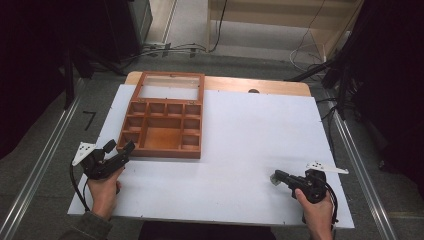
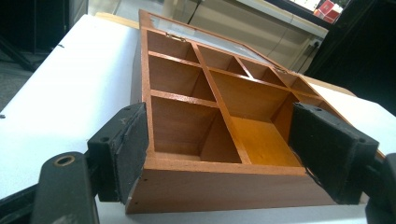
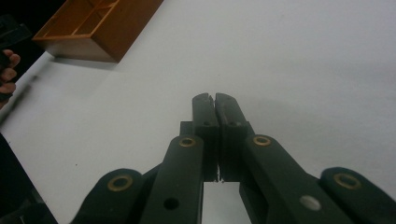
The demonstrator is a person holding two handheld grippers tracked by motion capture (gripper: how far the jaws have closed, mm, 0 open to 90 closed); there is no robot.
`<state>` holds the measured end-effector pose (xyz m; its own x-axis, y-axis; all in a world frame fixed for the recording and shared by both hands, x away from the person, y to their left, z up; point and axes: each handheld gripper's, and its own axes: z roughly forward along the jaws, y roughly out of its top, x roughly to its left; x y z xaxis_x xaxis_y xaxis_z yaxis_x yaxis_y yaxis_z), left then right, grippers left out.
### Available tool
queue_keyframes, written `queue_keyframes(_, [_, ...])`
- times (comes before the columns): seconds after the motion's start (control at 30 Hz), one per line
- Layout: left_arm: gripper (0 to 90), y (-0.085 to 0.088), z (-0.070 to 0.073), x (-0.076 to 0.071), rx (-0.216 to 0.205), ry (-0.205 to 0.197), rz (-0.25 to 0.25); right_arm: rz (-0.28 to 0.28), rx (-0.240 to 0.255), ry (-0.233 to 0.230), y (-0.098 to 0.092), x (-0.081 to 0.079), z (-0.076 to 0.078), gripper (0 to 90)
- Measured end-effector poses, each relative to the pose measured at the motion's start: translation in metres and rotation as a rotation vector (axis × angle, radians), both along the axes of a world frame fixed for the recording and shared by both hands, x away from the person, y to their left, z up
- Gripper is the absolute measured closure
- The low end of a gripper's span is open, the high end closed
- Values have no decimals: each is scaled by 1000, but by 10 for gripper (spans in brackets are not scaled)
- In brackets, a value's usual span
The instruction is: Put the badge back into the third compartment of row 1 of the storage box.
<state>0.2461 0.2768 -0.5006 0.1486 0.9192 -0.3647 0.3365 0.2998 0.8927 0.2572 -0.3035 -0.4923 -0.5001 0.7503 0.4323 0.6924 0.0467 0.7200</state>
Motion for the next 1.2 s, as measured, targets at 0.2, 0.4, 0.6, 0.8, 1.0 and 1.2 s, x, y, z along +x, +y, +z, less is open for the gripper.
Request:
queue_keyframes(0.2, [209,0,0,0,0,-1,0,17,11,-8,9,3,7,862])
queue_keyframes(0.4, [208,0,0,0,3,-1,-1,42,18,-6,20,10,12,862])
queue_keyframes(0.6, [208,0,0,0,2,0,0,71,28,-14,37,18,21,862])
queue_keyframes(0.8, [208,1,0,0,-2,-1,0,94,34,-19,51,25,26,862])
queue_keyframes(1.0, [208,0,0,0,-3,0,0,112,39,-24,62,31,30,862])
queue_keyframes(1.2, [209,0,0,0,-3,2,0,133,49,-31,77,39,39,862])
